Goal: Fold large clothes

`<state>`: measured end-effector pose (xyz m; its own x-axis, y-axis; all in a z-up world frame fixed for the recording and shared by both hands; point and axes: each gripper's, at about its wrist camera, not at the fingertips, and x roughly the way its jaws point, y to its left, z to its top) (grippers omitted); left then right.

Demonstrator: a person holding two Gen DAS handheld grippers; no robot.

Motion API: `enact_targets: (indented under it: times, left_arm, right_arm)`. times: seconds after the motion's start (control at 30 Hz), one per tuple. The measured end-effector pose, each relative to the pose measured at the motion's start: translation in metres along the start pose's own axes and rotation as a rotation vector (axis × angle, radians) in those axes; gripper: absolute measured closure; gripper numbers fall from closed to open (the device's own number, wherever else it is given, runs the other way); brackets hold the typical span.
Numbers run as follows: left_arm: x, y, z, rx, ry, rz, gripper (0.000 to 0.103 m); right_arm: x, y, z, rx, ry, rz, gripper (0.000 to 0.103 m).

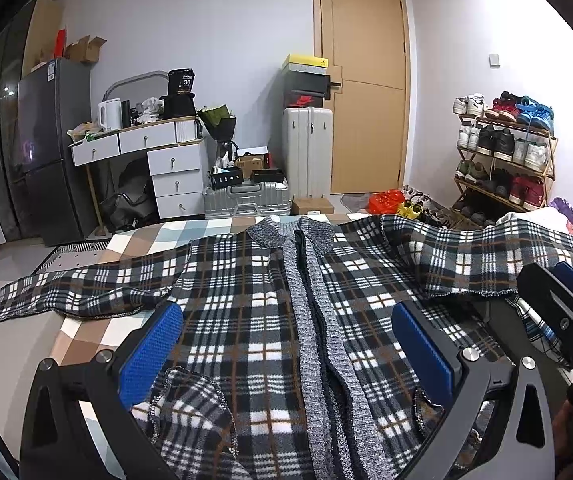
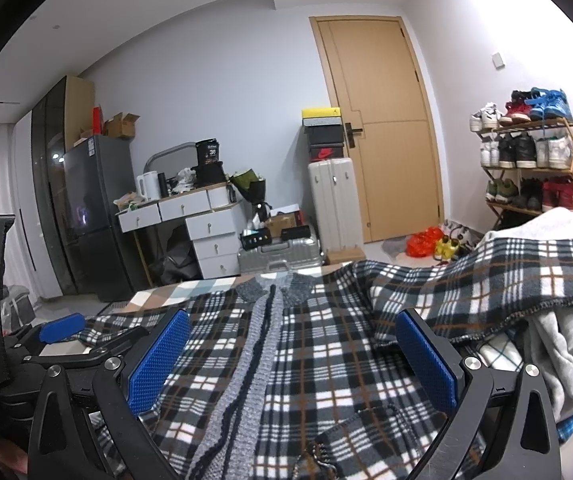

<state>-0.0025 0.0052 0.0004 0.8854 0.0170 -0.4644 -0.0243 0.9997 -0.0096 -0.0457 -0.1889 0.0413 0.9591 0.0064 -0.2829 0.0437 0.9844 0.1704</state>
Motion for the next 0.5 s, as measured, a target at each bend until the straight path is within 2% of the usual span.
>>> enact_targets:
  times: [0.5]
  left_arm:
    - [0.0021, 0.0053, -0.0006, -0.005, 0.006, 0.009, 0.001]
  right_arm:
    - [0.0002, 0.0011, -0.0012, -0.001, 0.005, 0.007, 0.000]
